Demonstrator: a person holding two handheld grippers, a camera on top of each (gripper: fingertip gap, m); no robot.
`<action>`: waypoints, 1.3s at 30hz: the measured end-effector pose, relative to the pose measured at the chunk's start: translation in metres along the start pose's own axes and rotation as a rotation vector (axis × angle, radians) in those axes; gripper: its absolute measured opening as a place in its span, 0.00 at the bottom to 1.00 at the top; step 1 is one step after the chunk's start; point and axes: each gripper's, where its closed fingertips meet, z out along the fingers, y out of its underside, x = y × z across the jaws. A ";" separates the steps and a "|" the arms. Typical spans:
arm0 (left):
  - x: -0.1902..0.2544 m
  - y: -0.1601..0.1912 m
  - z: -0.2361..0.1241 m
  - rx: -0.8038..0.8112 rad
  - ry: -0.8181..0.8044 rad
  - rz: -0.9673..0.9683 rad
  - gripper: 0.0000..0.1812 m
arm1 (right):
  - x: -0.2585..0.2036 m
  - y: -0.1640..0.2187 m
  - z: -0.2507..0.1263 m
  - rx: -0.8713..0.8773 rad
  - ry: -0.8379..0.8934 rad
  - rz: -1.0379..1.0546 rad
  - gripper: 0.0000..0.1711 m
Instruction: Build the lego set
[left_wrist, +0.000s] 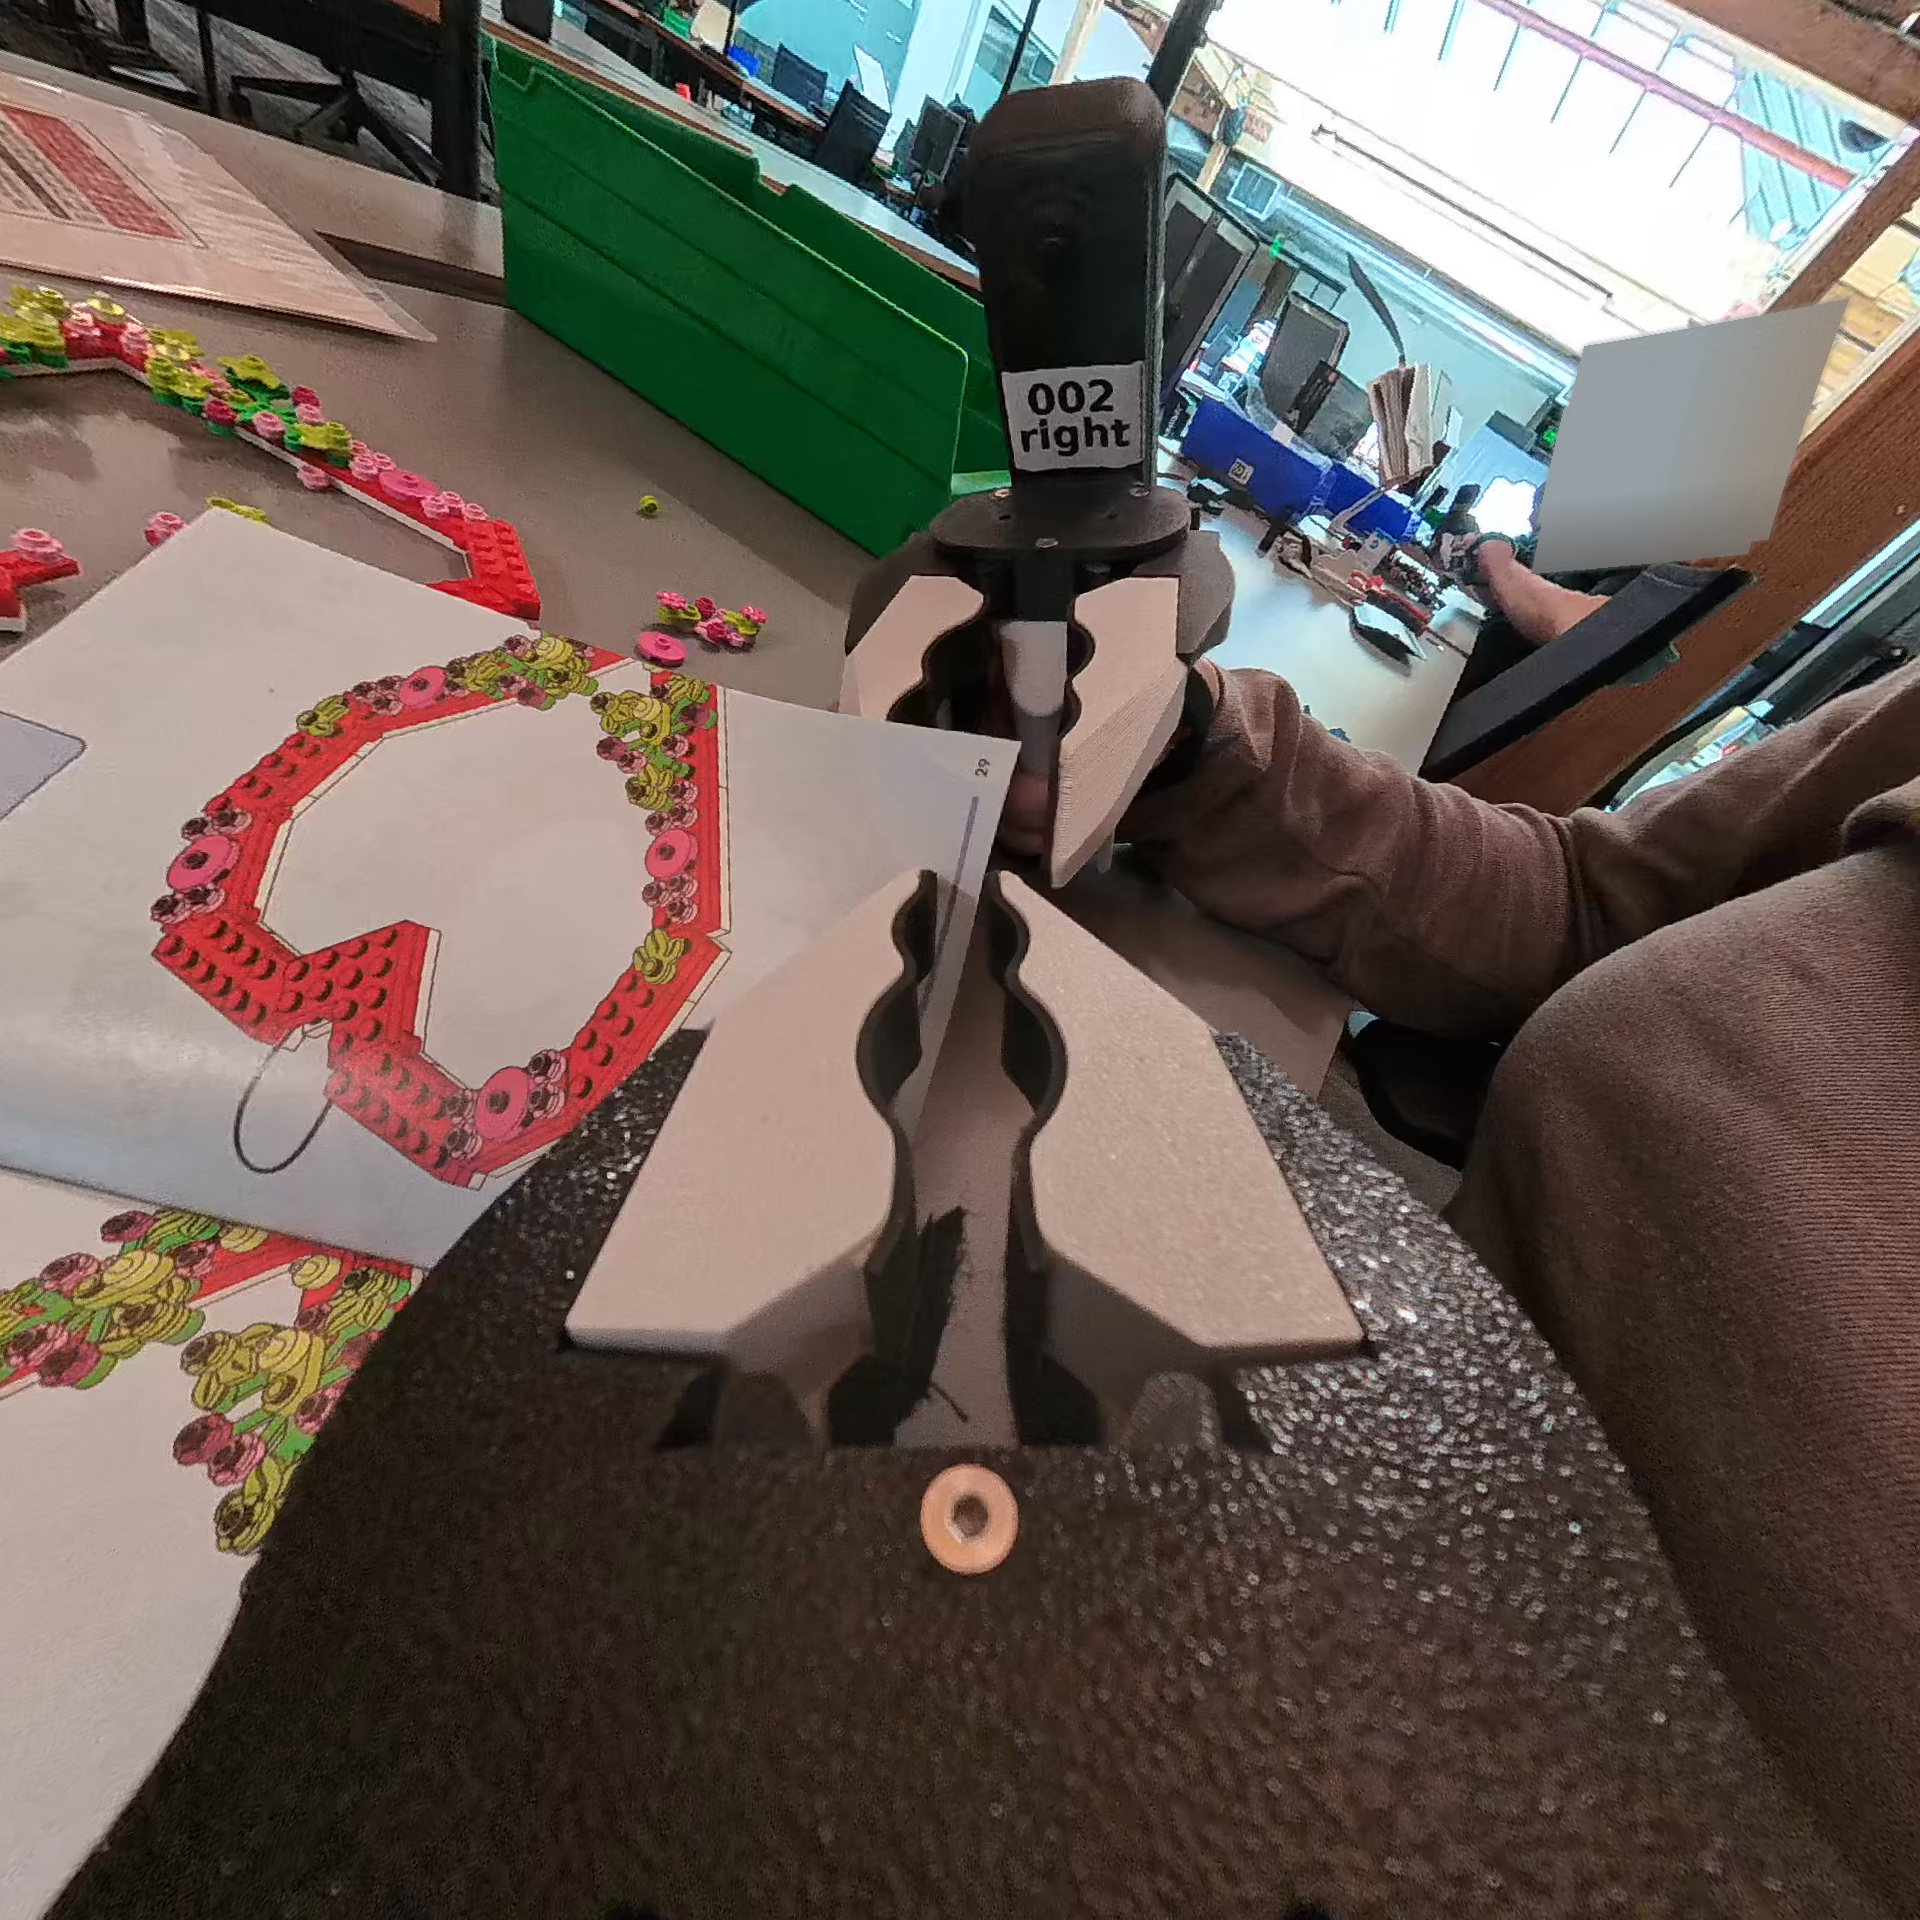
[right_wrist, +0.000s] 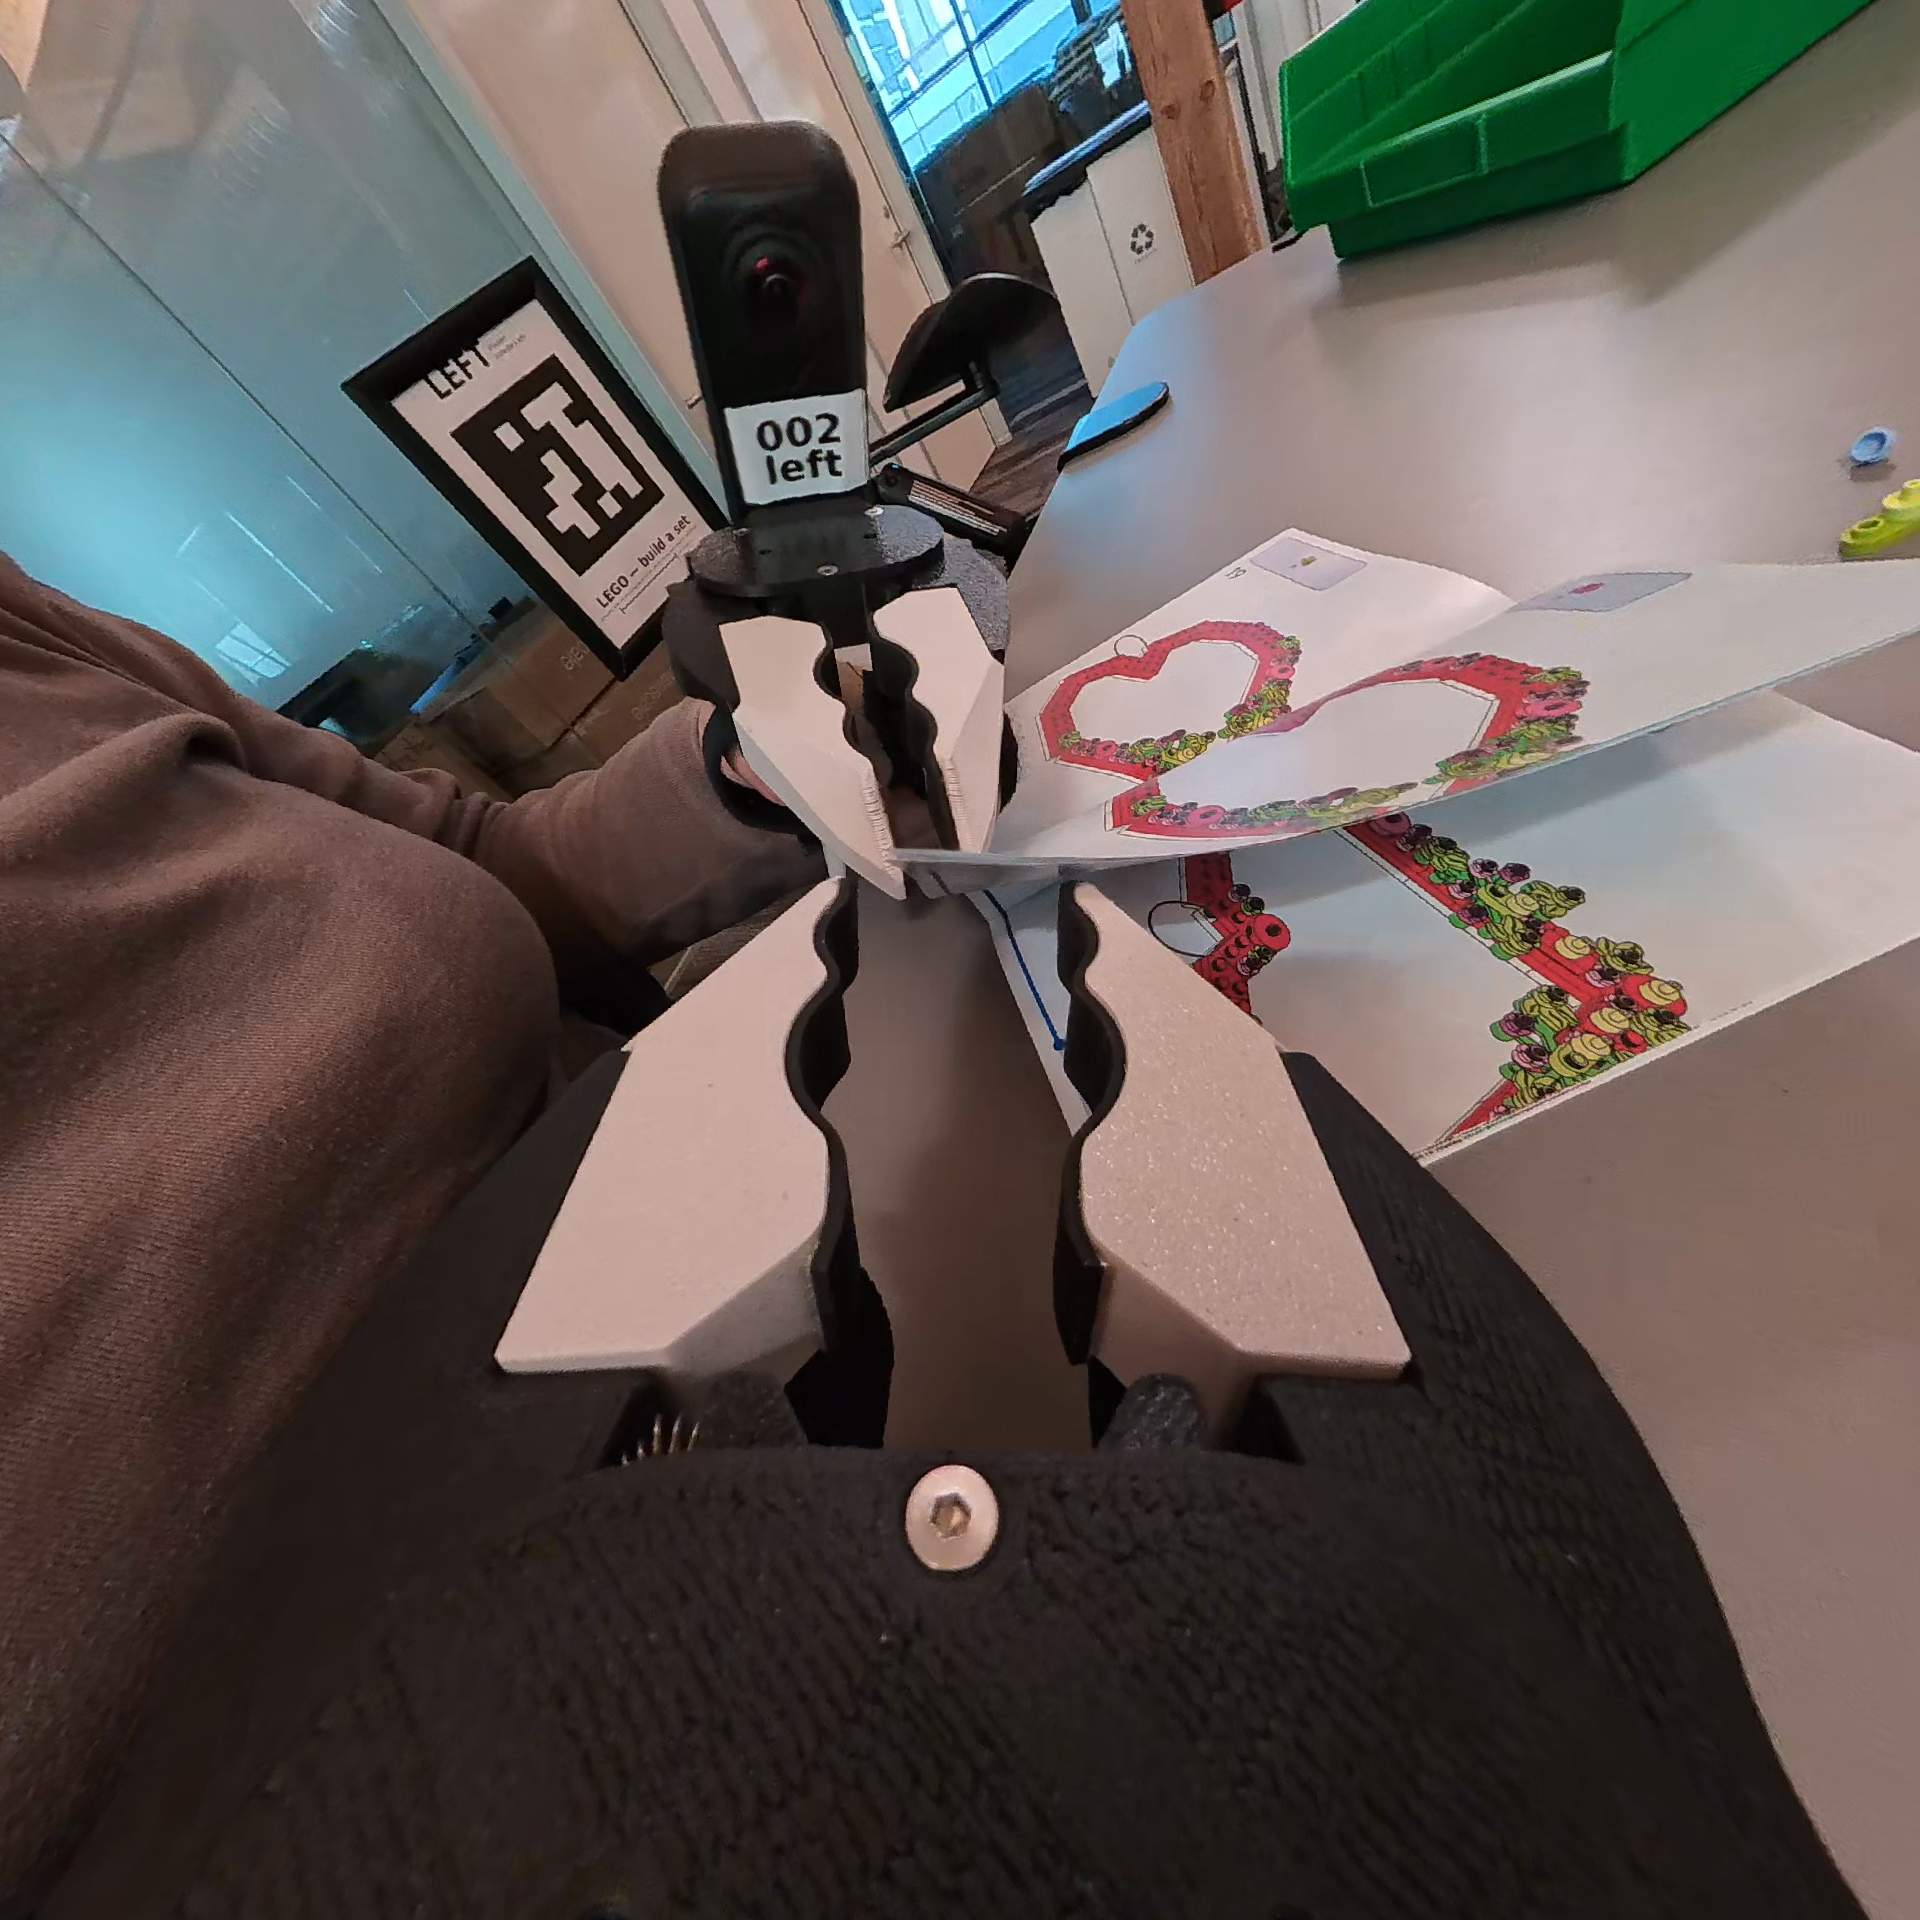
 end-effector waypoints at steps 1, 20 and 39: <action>0.000 0.000 0.000 0.001 0.002 -0.005 0.04 | -0.001 0.000 0.000 0.001 -0.004 0.000 0.22; 0.002 0.000 -0.001 -0.002 0.050 -0.039 0.00 | 0.002 -0.003 -0.007 0.022 0.002 0.021 0.21; 0.008 0.008 0.004 -0.063 0.139 -0.099 0.00 | -0.009 -0.003 -0.002 0.025 -0.062 0.012 0.21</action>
